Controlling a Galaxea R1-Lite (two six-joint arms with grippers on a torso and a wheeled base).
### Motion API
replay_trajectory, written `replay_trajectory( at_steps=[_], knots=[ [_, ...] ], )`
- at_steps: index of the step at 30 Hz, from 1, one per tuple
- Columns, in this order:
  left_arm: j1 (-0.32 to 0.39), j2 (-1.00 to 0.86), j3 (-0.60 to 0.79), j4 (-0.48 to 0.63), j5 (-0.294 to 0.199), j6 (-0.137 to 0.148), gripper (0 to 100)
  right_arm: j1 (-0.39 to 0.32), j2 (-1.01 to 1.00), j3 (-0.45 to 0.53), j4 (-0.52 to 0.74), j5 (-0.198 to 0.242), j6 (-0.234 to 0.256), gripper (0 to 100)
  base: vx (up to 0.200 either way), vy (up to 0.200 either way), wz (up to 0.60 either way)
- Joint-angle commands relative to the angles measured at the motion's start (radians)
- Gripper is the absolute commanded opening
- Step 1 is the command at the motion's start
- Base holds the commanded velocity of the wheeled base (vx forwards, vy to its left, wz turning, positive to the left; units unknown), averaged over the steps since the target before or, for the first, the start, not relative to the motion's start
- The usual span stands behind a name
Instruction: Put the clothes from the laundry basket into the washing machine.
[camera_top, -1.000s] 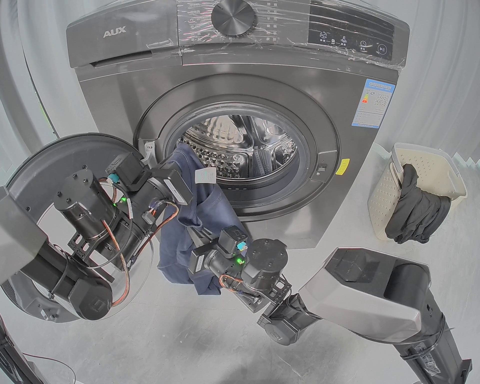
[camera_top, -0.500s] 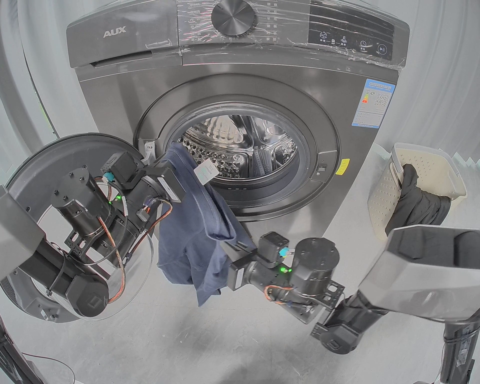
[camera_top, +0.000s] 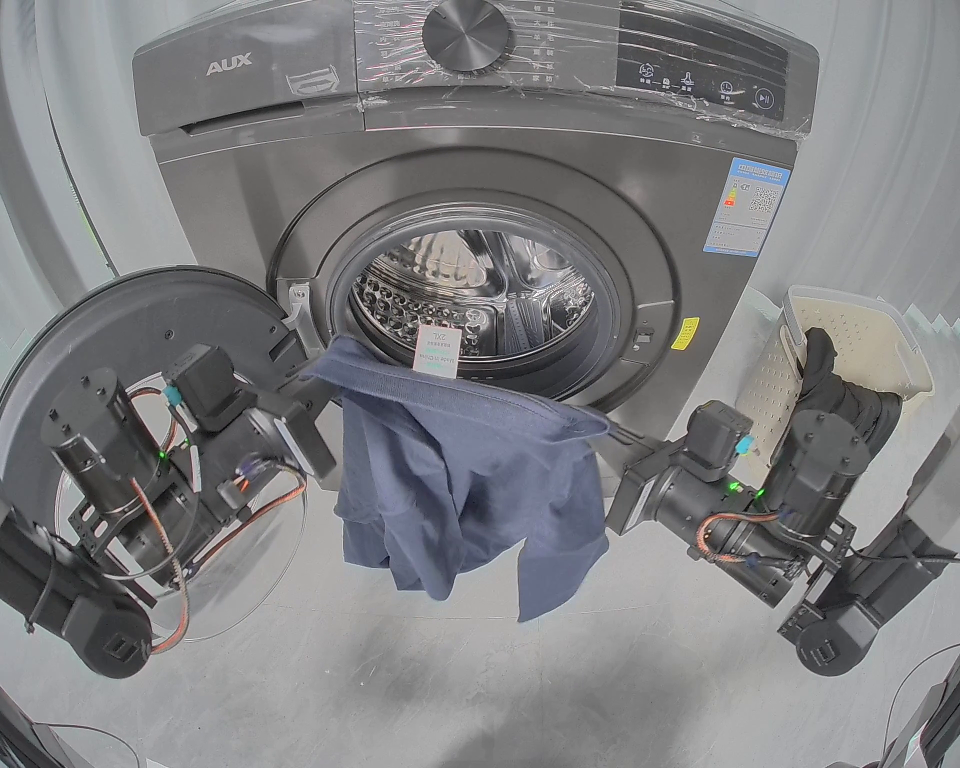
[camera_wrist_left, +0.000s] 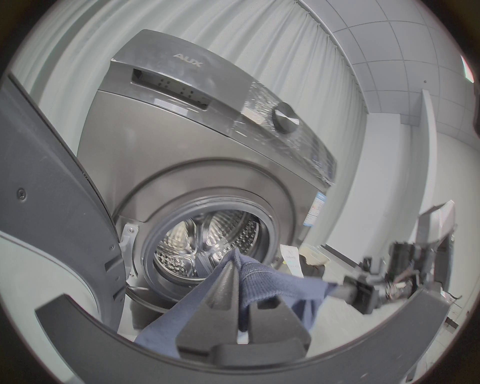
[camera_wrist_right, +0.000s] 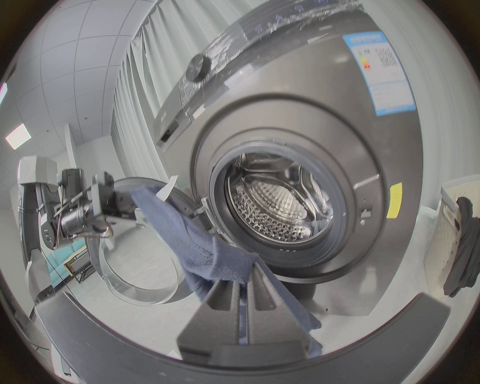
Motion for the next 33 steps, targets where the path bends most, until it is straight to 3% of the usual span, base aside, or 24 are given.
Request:
replay_trajectory(
  at_steps=[1,18,21,33],
  knots=[
    [-0.010,-0.103,0.080,0.015,-0.043,0.030,0,-0.005,-0.118,-0.003,-0.006,0.006,0.000,0,0.000,0.000,0.00],
    [-0.002,-0.183,0.066,0.013,-0.062,0.035,0,-0.008,-0.228,-0.098,-0.006,0.008,-0.003,0,0.000,0.000,0.00],
    [0.003,-0.186,0.074,0.015,-0.080,0.033,0,-0.005,-0.242,-0.100,-0.006,0.006,-0.005,0,0.000,0.000,0.00],
    [0.018,-0.181,0.046,0.015,-0.072,0.030,0,-0.002,-0.248,-0.106,-0.006,0.006,-0.009,0,0.000,0.000,0.00]
  ],
)
